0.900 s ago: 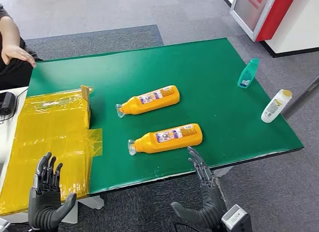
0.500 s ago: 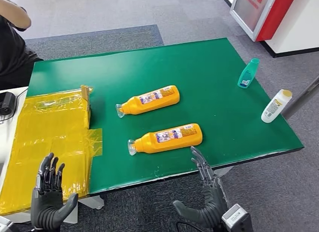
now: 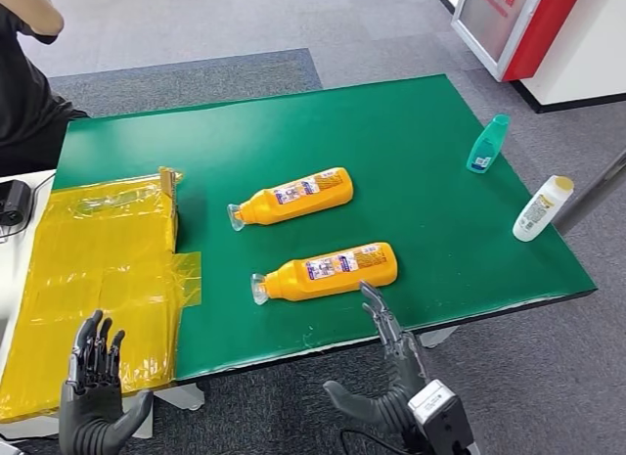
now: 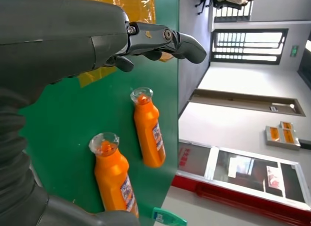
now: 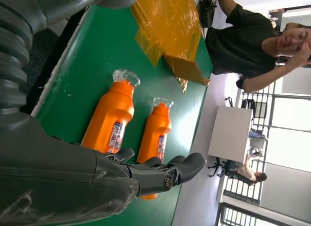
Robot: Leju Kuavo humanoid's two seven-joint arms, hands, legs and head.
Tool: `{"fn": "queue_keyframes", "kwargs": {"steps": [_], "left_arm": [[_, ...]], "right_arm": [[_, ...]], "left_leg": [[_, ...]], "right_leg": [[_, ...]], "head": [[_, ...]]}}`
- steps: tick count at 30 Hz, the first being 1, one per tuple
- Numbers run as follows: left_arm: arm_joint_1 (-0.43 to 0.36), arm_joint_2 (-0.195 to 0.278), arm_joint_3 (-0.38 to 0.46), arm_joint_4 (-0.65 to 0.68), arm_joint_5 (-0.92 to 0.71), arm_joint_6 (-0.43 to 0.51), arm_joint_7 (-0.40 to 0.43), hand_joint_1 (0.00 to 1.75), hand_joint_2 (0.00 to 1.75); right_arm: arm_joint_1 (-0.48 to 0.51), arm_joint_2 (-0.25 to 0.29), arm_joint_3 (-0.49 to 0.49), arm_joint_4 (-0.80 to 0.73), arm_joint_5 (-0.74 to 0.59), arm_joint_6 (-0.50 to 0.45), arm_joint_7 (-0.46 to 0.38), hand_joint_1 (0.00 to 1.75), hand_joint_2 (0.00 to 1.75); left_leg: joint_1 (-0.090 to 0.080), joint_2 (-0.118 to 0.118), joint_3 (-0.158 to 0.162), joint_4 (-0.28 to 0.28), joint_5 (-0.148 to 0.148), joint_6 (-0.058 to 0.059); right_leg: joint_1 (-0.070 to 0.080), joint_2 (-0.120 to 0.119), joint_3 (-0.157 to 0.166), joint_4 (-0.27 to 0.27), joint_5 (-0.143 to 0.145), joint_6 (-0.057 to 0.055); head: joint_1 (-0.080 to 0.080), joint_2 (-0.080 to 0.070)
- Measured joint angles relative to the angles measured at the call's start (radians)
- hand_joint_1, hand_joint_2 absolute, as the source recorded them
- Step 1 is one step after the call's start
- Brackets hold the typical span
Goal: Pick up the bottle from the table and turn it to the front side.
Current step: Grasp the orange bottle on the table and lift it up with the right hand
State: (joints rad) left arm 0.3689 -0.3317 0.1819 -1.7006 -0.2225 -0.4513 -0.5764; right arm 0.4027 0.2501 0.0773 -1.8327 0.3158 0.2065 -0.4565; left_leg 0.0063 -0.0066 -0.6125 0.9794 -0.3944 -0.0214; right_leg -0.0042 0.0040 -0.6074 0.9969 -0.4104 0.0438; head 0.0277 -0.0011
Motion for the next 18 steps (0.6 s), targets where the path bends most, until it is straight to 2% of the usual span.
{"fn": "queue_keyframes", "kwargs": {"steps": [5,10,14,18], "left_arm": [[0.009,-0.004,0.032,0.0,-0.031,-0.047,-0.015,0.0,1.75],[0.008,-0.01,0.099,0.0,-0.09,-0.113,-0.048,0.0,1.75],[-0.006,-0.008,0.109,0.007,-0.132,-0.112,-0.066,0.0,1.75],[-0.027,0.004,0.096,0.026,-0.134,-0.079,-0.071,0.0,1.75]], "right_arm": [[-0.013,-0.017,0.03,0.016,0.041,-0.073,0.03,0.0,1.75],[-0.088,-0.052,0.08,0.018,0.243,-0.186,0.167,0.0,1.75],[-0.184,-0.078,0.107,0.022,0.391,-0.192,0.287,0.0,1.75],[-0.292,-0.097,0.113,0.052,0.524,-0.179,0.371,0.0,1.75]], "left_leg": [[0.0,0.0,0.0,0.0,0.0,0.0],[0.0,0.0,0.0,0.0,0.0,0.0],[0.0,0.0,0.0,0.0,0.002,0.0],[0.0,0.0,0.0,0.0,0.003,0.0]], "right_leg": [[0.0,0.0,0.0,0.0,0.0,0.0],[0.0,0.0,0.0,0.0,0.001,0.0],[0.0,0.0,0.0,0.0,0.002,0.0],[0.0,0.0,0.0,0.0,0.003,-0.001]], "head": [[0.0,0.0],[0.0,0.0],[0.0,0.0],[0.0,0.0]]}}
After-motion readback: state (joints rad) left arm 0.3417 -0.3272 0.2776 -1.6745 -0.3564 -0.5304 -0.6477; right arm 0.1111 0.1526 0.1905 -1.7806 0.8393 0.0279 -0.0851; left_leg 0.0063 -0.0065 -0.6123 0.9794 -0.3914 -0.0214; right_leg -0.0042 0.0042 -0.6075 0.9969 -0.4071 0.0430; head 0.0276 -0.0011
